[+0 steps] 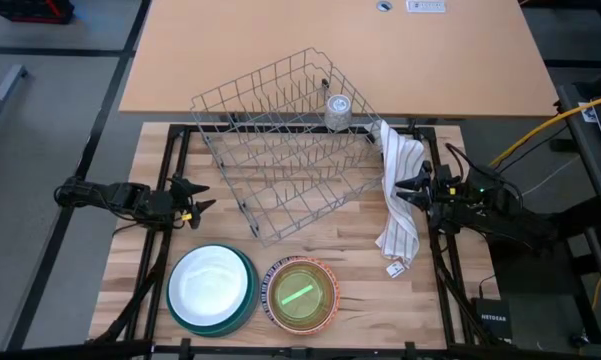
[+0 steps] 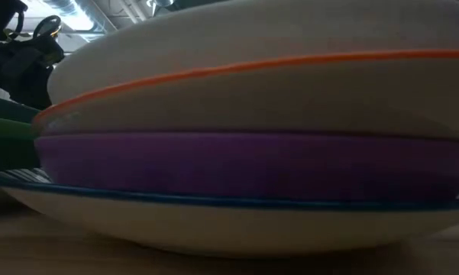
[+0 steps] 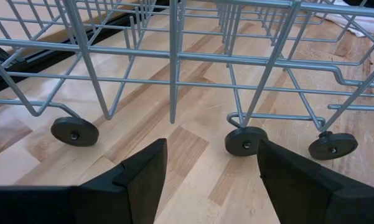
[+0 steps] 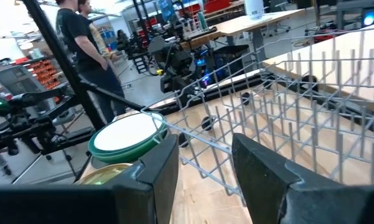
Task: Sort dishes
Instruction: Put the green plate into the dish rack
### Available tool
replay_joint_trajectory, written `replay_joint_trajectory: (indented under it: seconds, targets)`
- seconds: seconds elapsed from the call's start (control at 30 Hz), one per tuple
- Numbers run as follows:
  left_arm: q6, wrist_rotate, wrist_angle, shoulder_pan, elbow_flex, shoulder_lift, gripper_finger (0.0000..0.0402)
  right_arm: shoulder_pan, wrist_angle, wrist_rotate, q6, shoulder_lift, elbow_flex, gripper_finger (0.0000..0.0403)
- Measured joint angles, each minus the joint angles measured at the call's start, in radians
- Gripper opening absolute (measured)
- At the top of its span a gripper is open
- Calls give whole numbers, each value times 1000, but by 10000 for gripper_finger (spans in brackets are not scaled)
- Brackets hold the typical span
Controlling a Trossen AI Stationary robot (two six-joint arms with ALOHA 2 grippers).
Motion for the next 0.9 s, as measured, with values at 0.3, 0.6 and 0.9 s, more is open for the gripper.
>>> replay_joint_trajectory:
  seconds: [0.3,0.6,0.9]
  targets:
    - [0,0,0,0,0,0,237,0,73,-19,82,23,0,156]
    - [0,-5,140,0,-2,0,237,1,421,-155,128,270,0,156]
    - [30,-6,257,0,-2,0,237,73,780,-337,269,667,0,156]
